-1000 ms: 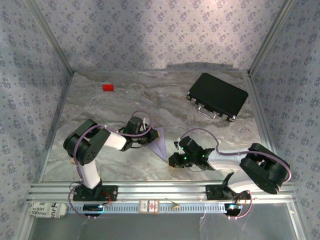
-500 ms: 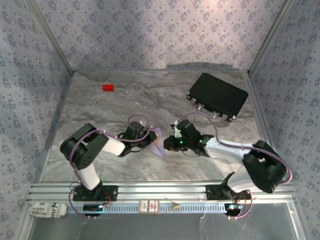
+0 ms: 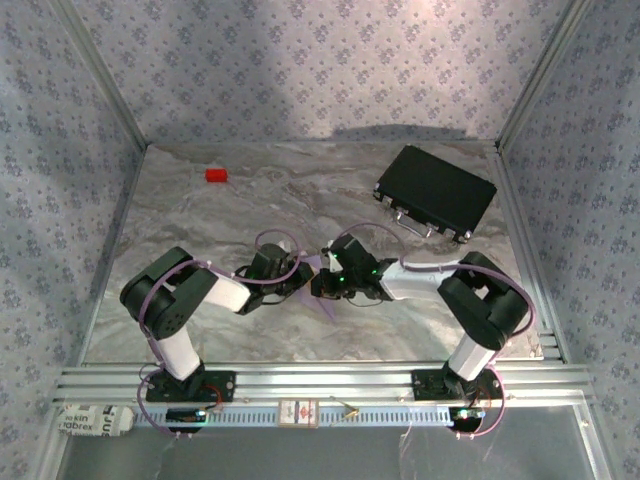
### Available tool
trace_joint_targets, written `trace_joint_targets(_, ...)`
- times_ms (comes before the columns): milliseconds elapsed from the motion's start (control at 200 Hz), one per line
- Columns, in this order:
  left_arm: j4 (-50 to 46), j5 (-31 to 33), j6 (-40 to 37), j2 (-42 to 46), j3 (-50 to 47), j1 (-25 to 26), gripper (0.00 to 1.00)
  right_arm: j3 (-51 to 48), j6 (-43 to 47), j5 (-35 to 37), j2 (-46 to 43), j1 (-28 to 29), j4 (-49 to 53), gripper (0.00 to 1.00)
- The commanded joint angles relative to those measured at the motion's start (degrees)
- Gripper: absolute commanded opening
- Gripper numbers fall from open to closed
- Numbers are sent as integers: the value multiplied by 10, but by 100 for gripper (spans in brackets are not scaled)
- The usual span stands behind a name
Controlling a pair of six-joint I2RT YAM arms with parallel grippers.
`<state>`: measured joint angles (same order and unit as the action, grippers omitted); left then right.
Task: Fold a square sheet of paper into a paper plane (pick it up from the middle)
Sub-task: Fourth fold the wing at the center of the table.
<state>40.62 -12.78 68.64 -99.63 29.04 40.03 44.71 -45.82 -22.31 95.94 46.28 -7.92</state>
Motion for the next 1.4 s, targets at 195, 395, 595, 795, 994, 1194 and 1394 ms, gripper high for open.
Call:
trace_joint_targets(195, -90, 15, -27, 9, -7, 2, 4, -53, -24, 1, 35, -1, -30, 6)
trace_joint_targets(395, -117, -24, -74, 41, 23, -6, 9, -95, -39, -2, 39, 1, -67, 3)
trace_joint_targets(595, -199, -44, -138, 103, 52, -6, 12, -88, -30, -4, 34, -1, -61, 2)
trace_joint_targets(795, -213, -80, -151, 109, 45, 2, 4, -84, -29, -5, 36, -2, -66, 0)
trace_joint_targets(994, -203, -97, -145, 53, 55, 4, 4, -88, -30, -5, 35, -2, -68, 0)
trace_joint_targets(1194, -235, -64, -141, 18, 68, -1, 4, -97, -31, -3, 31, -1, -67, 0)
trace_joint_targets(1394, -270, -32, -143, 23, 68, -30, 3, -112, -29, 3, 22, -1, -63, 0)
